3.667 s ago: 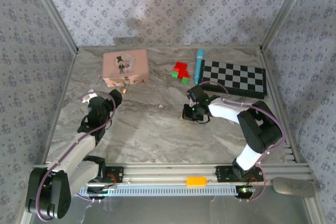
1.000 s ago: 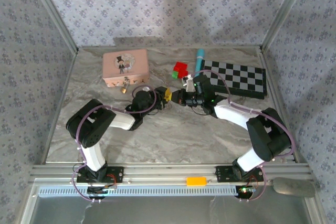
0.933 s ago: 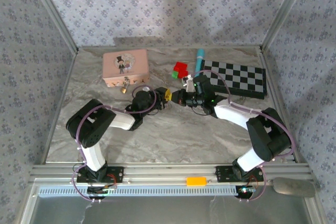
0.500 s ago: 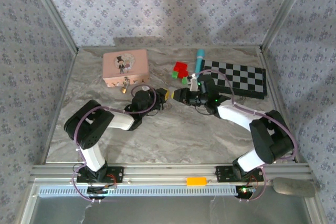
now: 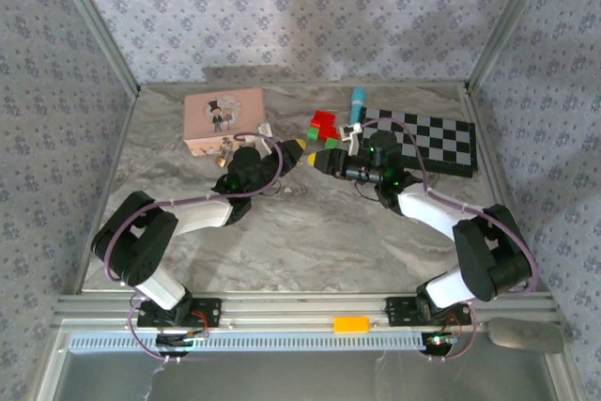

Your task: Unlock a padlock with a key

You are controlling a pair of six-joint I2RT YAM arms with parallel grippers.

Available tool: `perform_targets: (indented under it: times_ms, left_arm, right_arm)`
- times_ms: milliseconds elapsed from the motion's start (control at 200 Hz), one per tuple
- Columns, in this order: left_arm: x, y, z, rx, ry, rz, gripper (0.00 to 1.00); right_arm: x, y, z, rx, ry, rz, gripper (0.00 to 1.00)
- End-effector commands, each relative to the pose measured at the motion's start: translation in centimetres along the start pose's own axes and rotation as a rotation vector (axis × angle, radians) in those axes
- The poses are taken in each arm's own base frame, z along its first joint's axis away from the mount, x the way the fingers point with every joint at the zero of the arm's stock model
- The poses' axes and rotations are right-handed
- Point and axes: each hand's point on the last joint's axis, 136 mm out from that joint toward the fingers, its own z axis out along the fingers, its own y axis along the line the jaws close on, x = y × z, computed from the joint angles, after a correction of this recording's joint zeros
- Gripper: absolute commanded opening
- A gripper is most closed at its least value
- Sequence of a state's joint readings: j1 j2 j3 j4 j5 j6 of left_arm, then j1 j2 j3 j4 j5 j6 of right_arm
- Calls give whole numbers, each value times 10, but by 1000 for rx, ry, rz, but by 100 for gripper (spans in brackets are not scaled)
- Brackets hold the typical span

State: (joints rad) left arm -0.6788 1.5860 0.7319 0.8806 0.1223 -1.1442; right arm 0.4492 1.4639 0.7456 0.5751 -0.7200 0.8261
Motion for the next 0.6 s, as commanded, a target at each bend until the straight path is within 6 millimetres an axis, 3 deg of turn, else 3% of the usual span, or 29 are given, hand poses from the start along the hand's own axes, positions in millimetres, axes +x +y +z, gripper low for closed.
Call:
perform_targets:
  times_ms: [0,595]
  left_arm:
    - [-7,-26,1,95,-7,82,0]
    - [-8,-35,3,178,-16,-30,0]
  right_arm:
    - [-4,20,2,-127,-12,-27,39]
    - [7,18,16,-197,-12,22,30]
